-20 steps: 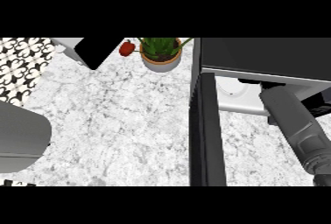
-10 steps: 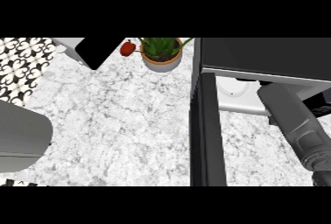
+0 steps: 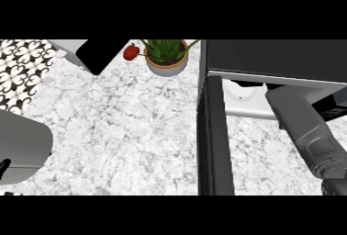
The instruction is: Pick up the milk, place it into the microwave and close the microwave
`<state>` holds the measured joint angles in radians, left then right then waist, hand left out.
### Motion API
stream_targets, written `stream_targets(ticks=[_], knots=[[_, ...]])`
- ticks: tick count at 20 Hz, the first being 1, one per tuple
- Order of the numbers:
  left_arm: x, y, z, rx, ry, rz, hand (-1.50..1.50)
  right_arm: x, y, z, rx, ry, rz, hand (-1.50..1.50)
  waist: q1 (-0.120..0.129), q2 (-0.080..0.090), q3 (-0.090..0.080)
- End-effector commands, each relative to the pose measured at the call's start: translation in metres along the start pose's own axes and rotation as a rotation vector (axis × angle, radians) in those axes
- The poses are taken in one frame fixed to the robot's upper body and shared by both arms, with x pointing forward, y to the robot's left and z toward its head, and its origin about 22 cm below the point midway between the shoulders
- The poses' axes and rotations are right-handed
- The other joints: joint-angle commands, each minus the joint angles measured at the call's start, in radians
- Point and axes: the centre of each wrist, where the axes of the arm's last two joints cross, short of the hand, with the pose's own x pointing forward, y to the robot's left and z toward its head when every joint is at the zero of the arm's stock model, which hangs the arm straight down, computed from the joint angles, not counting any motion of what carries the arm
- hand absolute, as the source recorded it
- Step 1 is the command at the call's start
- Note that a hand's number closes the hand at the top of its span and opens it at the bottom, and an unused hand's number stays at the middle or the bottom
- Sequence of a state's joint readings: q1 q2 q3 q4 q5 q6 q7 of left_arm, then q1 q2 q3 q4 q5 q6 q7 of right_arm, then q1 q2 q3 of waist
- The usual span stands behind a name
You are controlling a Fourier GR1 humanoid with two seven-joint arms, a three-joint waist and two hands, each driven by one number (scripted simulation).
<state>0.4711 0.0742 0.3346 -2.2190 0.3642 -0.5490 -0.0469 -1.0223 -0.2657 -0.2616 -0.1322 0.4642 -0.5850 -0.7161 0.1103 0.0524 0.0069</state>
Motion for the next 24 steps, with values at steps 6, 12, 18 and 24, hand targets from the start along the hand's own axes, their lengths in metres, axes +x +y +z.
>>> stream_targets(ticks=[6,12,18,24], knots=[[-0.008,-0.014,-0.014,-0.118,-0.027,0.049,-1.50,0.002,0.015,0.010,0.031,0.009,-0.301,-1.50,-0.026,-0.014,-0.002],[-0.012,-0.040,-0.028,-0.143,-0.009,0.074,-1.50,-0.015,0.031,0.048,0.085,0.049,-0.455,-1.50,-0.069,-0.032,-0.004],[-0.012,-0.055,-0.030,-0.203,0.014,0.097,1.50,-0.045,0.017,0.074,0.128,0.108,-0.668,-1.50,-0.093,-0.046,-0.005],[-0.017,-0.082,-0.042,-0.249,0.061,0.137,1.50,-0.055,0.032,0.113,0.171,0.108,-0.787,-1.50,-0.115,-0.054,-0.006]])
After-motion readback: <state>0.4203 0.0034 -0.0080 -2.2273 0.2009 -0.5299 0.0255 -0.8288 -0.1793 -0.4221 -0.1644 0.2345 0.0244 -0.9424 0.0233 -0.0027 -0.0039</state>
